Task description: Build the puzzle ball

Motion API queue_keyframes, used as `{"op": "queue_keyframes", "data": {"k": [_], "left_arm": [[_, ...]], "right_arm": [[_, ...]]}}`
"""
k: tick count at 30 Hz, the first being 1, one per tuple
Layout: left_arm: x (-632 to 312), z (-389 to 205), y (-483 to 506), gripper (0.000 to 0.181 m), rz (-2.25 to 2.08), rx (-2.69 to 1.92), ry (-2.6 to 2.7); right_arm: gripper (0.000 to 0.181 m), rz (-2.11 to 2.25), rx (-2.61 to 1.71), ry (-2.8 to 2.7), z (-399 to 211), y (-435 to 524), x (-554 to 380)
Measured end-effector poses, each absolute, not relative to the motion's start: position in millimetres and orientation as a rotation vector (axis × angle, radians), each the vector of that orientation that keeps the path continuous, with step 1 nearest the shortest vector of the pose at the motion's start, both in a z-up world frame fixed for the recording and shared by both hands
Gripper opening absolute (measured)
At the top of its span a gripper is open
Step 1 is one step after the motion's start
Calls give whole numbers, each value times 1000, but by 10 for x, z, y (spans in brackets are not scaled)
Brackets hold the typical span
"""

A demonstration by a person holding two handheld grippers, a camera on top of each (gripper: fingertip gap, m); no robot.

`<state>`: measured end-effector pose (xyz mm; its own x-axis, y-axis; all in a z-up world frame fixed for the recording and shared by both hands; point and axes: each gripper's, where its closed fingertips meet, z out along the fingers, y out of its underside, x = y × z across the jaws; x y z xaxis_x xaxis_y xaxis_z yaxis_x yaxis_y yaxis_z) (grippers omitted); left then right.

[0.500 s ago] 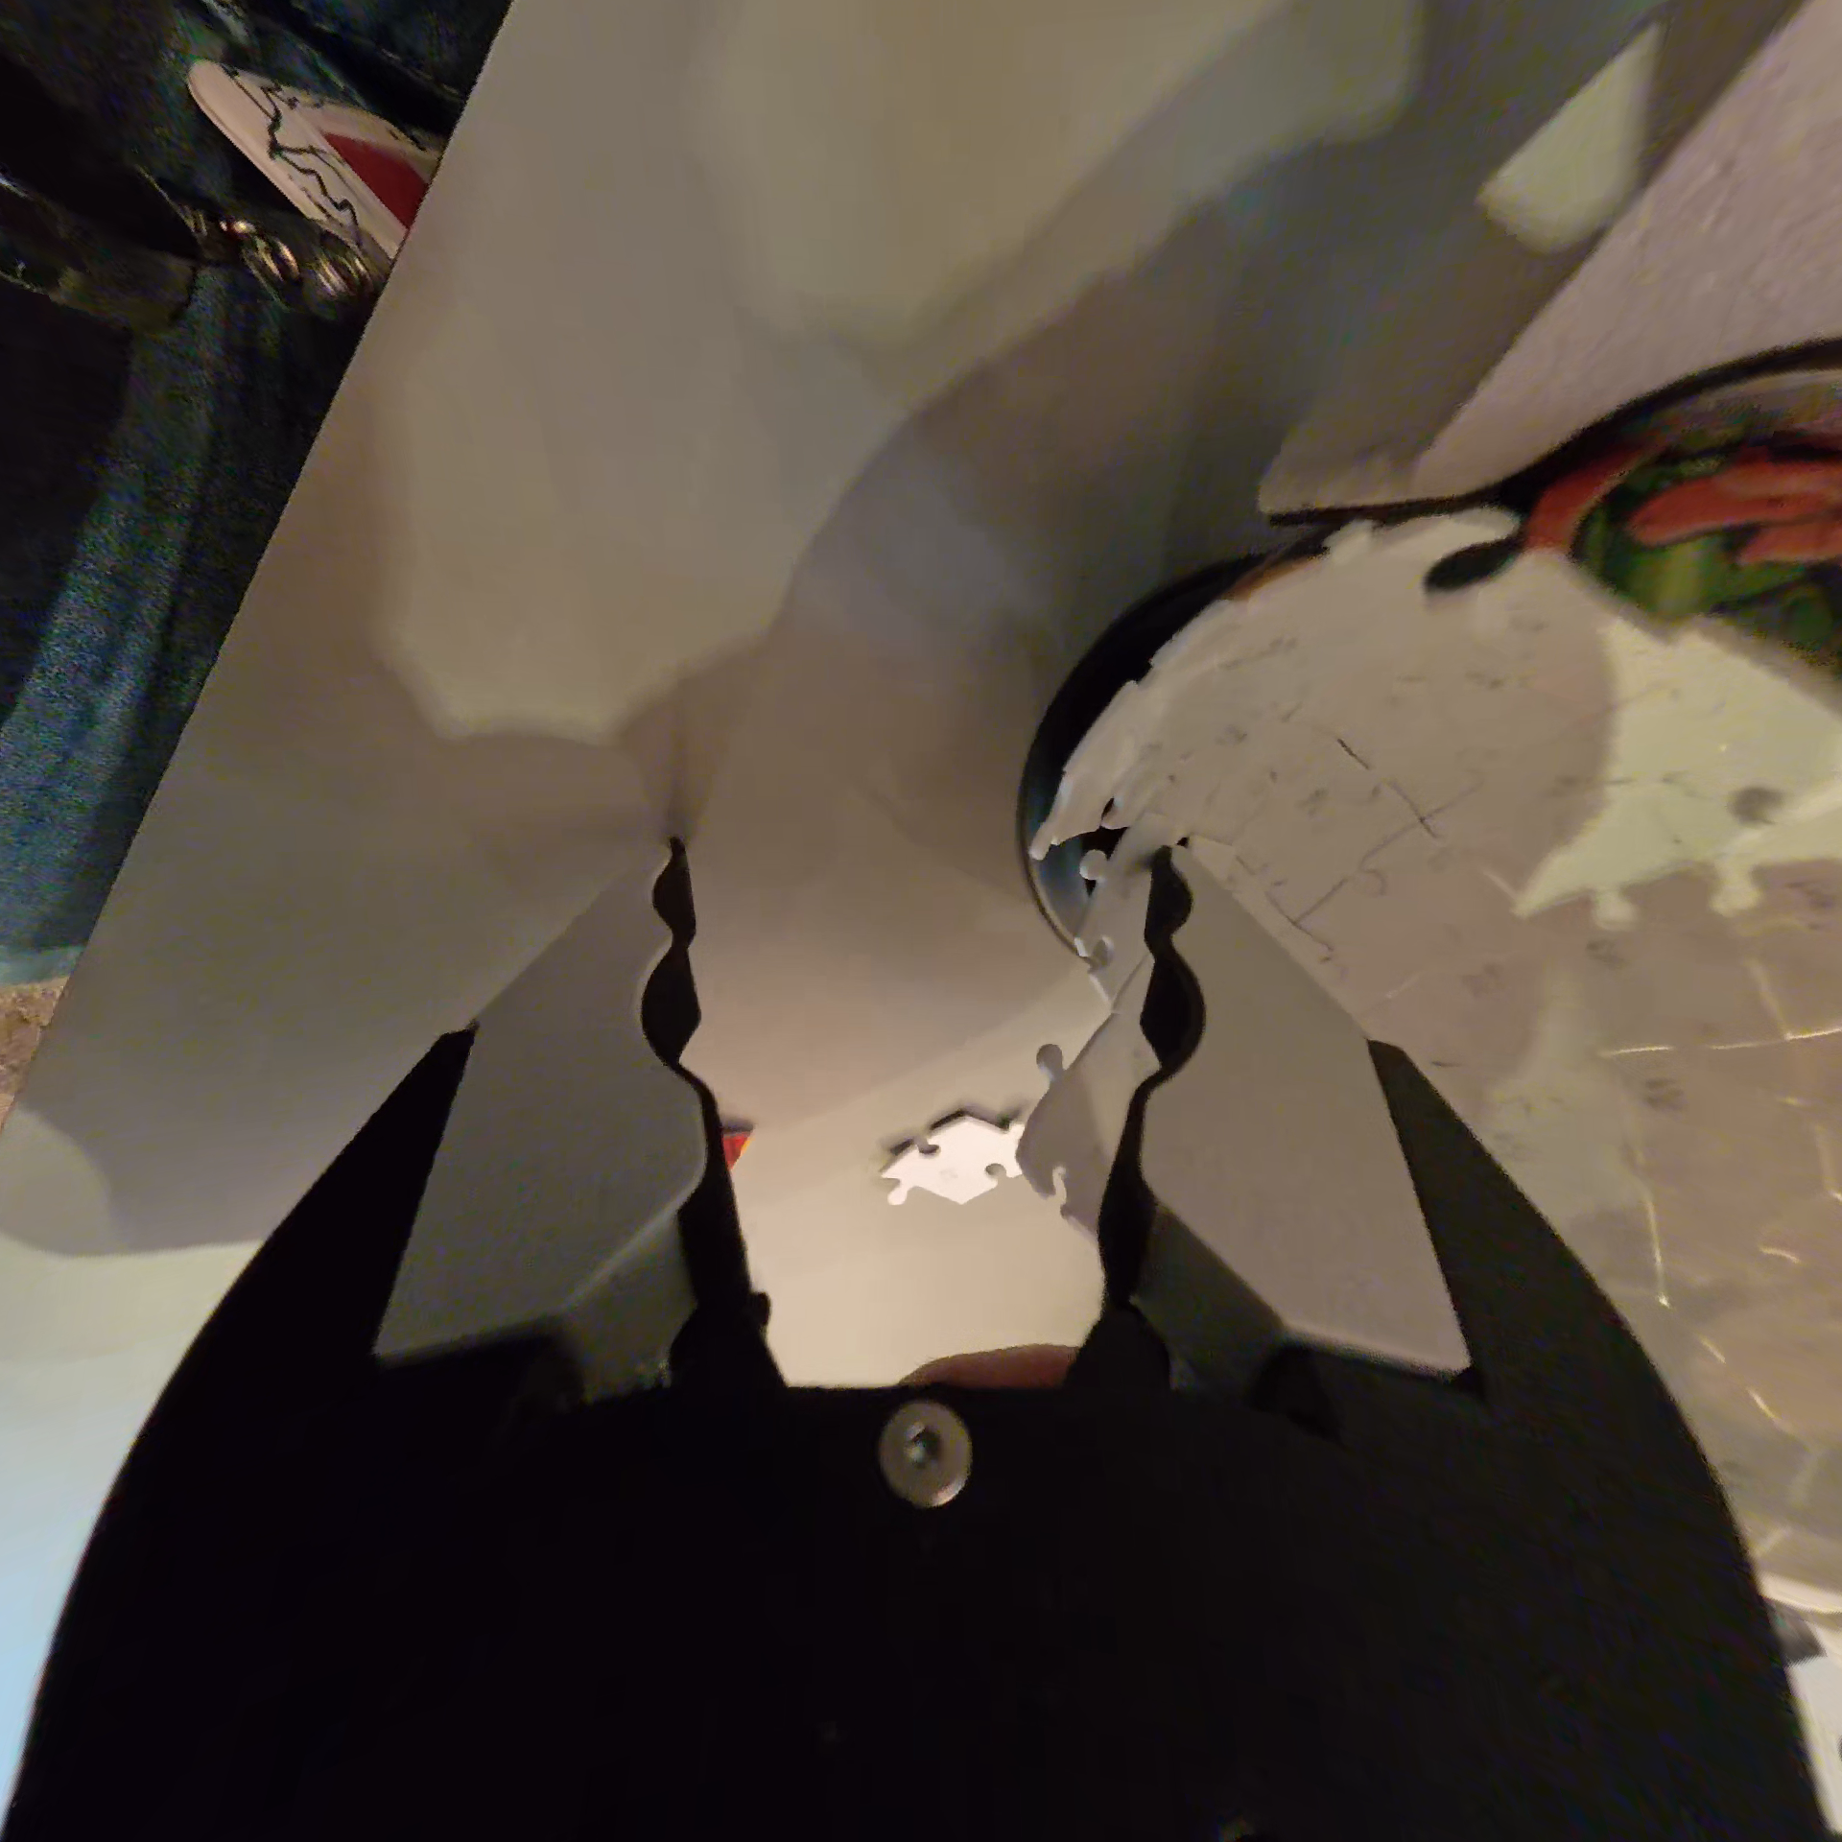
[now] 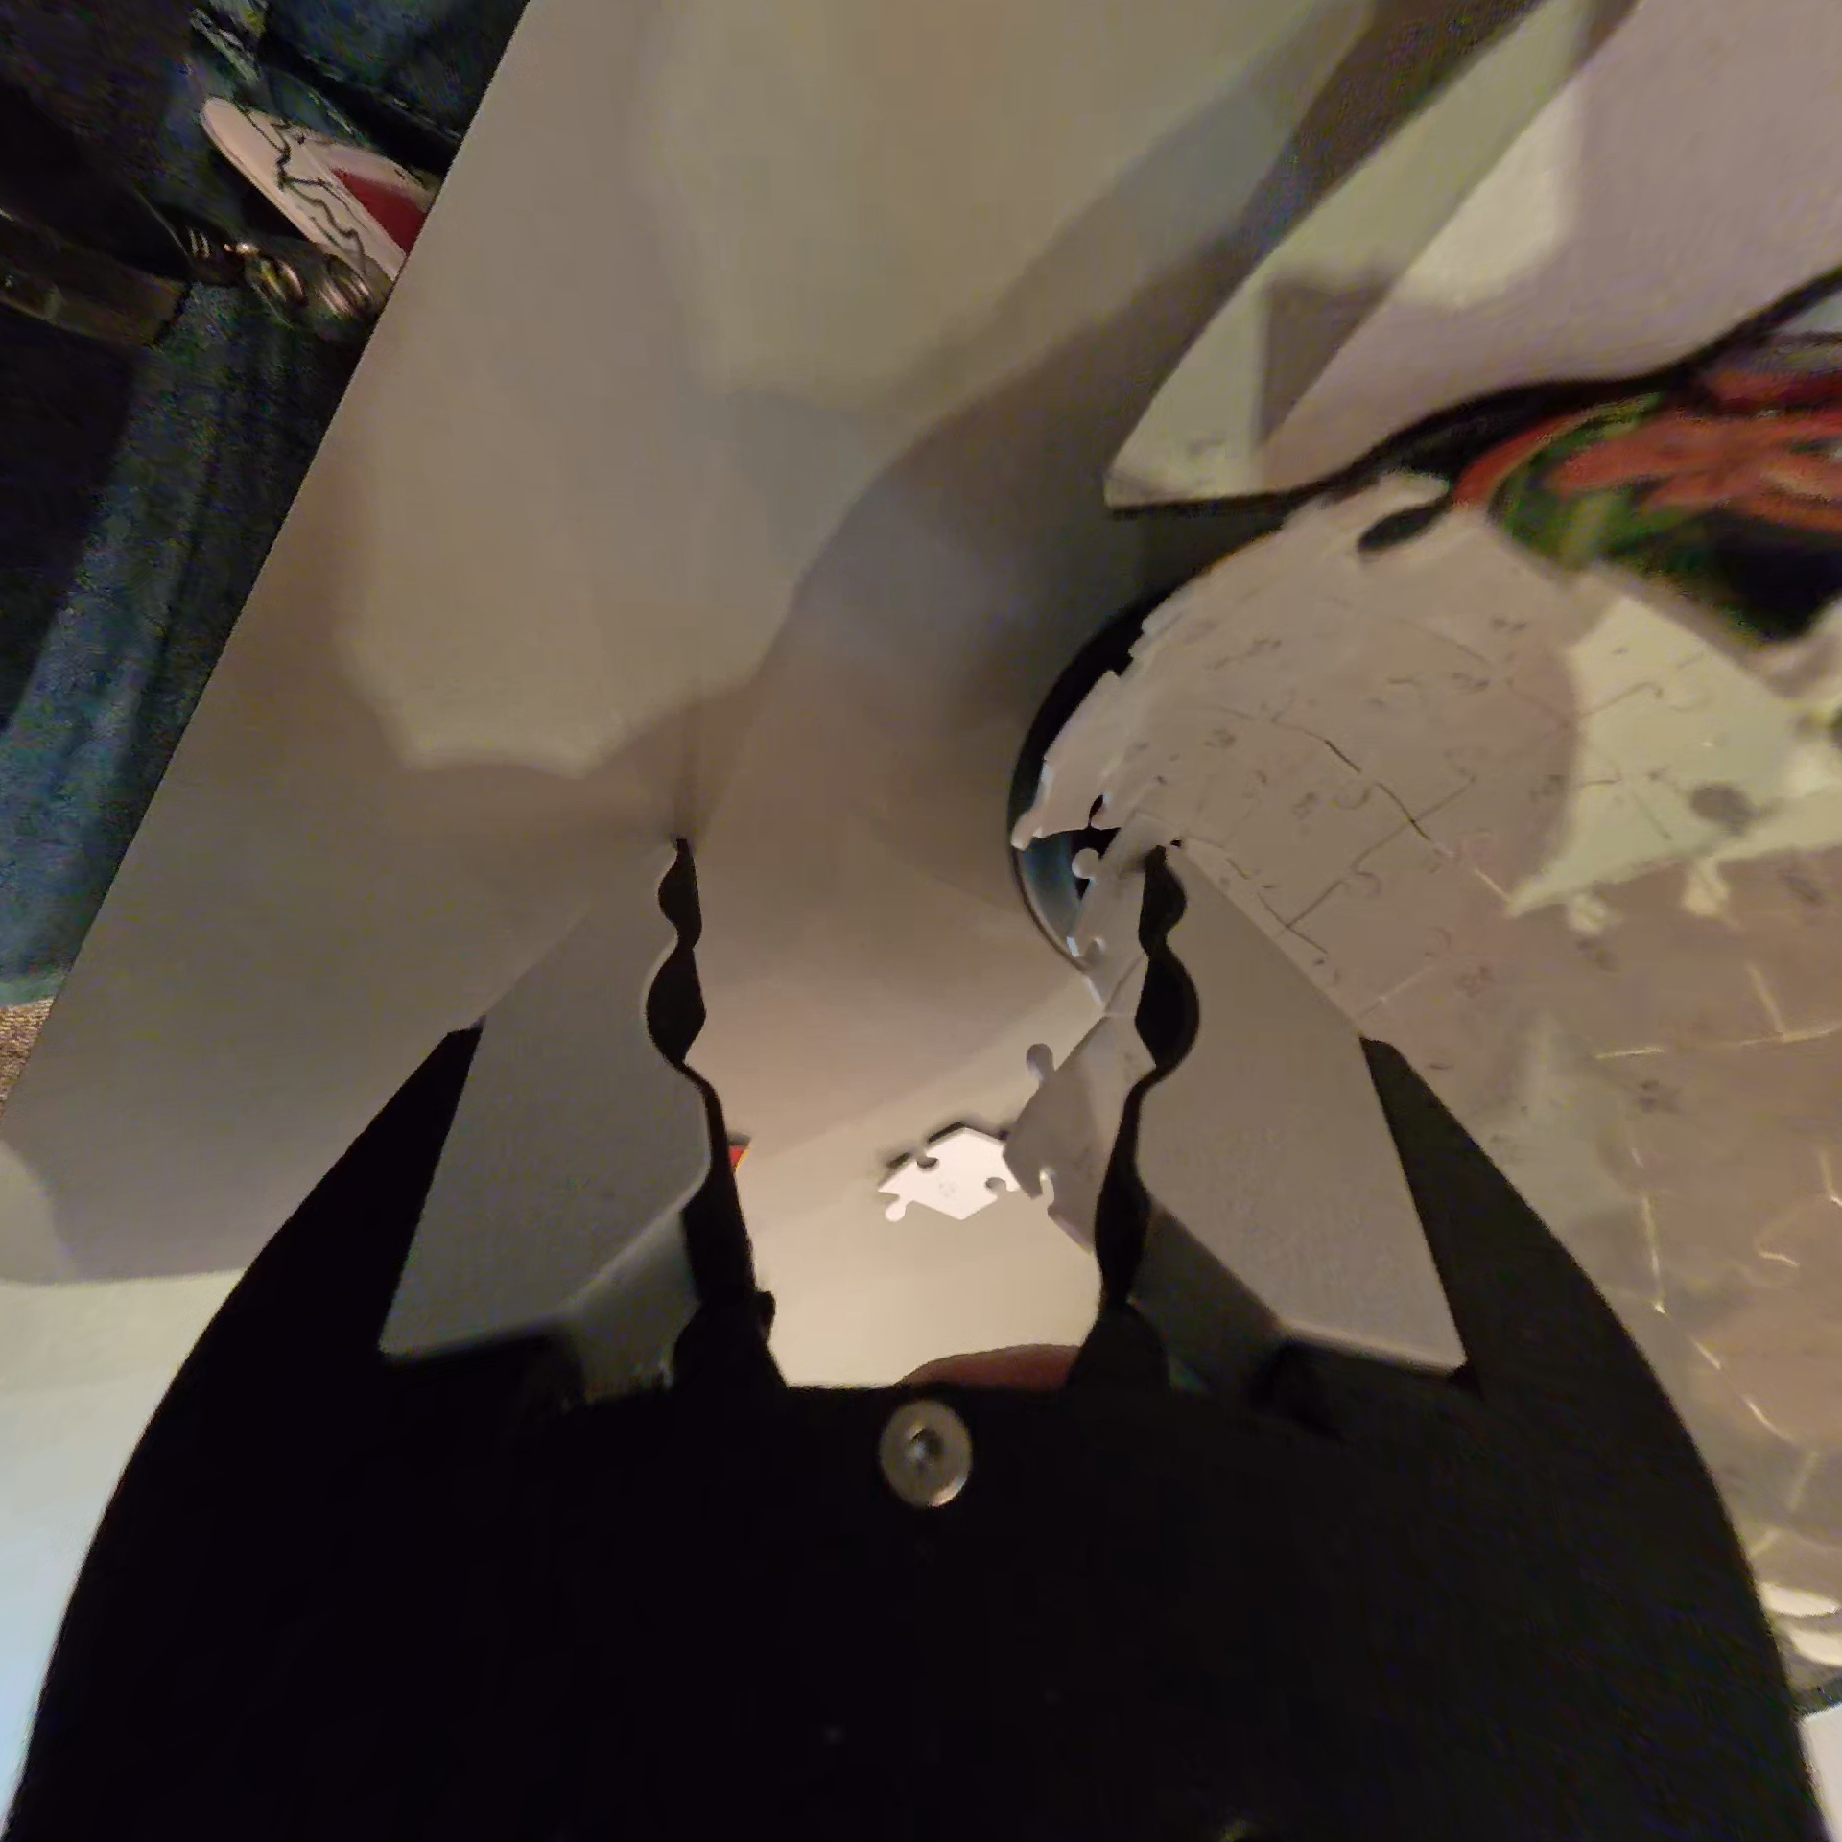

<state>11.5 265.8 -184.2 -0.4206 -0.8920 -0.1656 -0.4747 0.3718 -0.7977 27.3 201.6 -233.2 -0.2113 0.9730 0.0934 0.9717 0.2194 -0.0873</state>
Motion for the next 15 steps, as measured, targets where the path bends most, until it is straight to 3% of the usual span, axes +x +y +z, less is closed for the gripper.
{"op": "queue_keyframes", "data": {"k": [15], "left_arm": [[135, -1803, 2666, 136, -878, -1171, 2042]], "right_arm": [[87, 19, -1888, -2320, -2308, 1986, 267]]}}
